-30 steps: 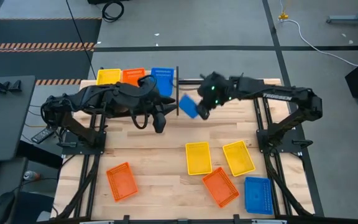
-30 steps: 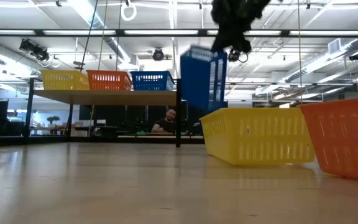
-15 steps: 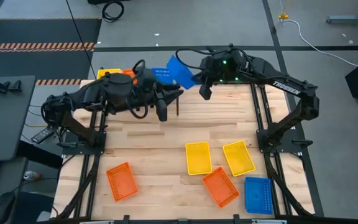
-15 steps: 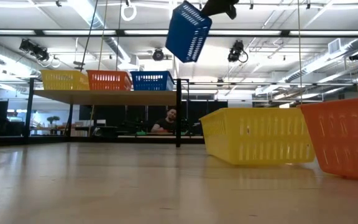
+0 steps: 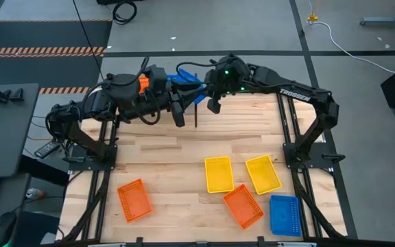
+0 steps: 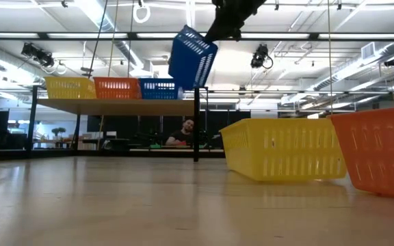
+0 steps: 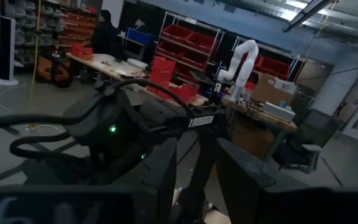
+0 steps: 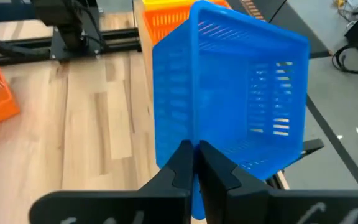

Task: Stack baskets on shelf by color
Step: Stack the top blue bin on top of the blue bin on the shelf

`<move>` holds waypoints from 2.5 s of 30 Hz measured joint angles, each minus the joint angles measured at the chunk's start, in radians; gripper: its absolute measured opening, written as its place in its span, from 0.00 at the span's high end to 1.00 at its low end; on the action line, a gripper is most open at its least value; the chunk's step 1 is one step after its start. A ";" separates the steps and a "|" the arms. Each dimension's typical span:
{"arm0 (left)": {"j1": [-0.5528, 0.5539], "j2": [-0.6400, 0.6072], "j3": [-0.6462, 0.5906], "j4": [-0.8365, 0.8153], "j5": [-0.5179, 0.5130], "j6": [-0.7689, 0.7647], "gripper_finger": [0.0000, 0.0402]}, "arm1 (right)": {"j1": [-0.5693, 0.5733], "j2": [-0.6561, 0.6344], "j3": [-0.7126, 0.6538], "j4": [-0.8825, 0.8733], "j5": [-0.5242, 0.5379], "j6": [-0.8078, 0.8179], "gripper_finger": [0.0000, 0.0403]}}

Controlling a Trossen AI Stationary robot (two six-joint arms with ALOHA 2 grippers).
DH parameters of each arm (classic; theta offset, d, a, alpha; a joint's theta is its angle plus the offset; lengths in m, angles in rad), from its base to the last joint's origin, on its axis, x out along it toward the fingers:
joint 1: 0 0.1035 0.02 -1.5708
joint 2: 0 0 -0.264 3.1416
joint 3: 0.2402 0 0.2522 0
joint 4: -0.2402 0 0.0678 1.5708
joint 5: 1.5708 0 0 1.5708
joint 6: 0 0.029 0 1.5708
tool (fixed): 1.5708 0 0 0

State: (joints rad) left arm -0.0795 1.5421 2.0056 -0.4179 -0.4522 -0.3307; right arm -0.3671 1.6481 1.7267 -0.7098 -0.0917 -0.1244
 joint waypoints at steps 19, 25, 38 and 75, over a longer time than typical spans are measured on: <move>-0.002 0.003 0.000 0.040 0.000 0.049 0.71 | -0.015 0.027 0.070 0.152 0.043 -0.002 0.96; -0.002 0.003 0.000 0.102 0.000 0.062 0.71 | -0.012 0.095 0.069 0.165 0.038 0.000 0.96; -0.020 0.003 0.000 0.098 0.003 0.063 0.71 | -0.008 0.136 0.069 0.174 0.043 0.053 0.88; 0.154 0.032 -0.001 -0.829 0.094 0.201 0.50 | -0.102 -0.150 0.069 -0.454 0.047 0.081 0.70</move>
State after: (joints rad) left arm 0.0744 1.5743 2.0050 -1.2464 -0.3587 -0.1296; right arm -0.4693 1.4986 1.7954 -1.1642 -0.0449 -0.0429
